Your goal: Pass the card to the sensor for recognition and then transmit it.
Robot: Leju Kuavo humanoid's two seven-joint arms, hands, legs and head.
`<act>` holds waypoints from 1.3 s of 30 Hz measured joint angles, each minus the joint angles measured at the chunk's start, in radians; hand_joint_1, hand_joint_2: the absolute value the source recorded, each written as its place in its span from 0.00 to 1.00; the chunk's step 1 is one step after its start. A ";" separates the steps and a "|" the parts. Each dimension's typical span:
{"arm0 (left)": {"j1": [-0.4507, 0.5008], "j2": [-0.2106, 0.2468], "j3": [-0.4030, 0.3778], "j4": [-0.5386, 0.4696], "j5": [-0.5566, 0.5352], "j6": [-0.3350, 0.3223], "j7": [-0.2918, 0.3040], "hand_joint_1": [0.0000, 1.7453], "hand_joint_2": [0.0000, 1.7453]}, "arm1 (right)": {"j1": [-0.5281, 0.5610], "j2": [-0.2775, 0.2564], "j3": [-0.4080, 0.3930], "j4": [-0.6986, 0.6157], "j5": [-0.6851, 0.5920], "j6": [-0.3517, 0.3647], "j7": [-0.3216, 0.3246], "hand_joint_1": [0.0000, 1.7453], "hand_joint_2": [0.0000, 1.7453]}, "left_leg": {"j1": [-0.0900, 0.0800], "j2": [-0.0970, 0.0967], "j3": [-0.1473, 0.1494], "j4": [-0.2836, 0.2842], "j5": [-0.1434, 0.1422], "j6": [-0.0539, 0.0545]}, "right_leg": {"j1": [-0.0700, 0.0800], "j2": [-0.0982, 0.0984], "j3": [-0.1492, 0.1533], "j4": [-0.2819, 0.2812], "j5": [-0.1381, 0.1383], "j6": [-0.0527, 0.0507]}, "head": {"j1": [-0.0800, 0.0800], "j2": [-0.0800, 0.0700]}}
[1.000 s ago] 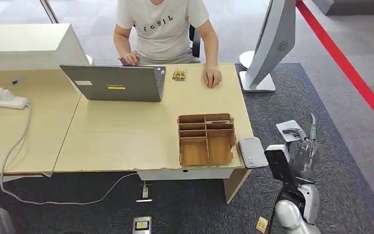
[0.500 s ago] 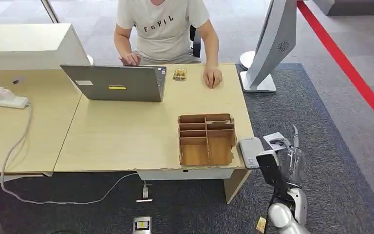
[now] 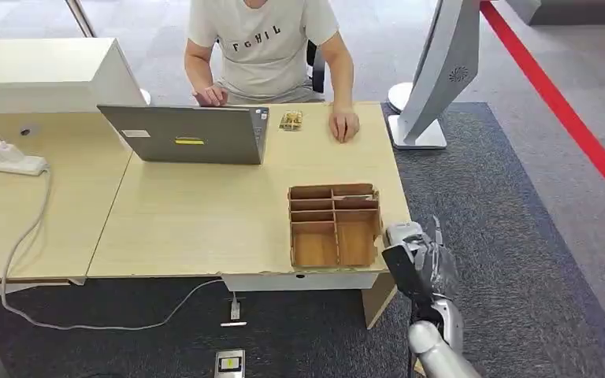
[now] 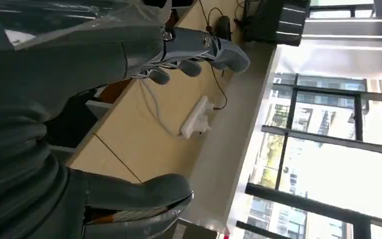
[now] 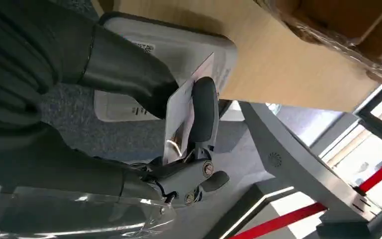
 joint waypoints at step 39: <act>-0.002 -0.005 0.002 0.000 0.072 0.000 0.000 0.00 1.00 | 0.092 0.065 -0.001 -0.411 0.234 -0.002 -0.128 1.00 1.00 | 0.000 0.000 0.001 0.000 0.000 0.000 | 0.000 0.000 0.000 0.000 0.000 0.000 | 0.000 0.000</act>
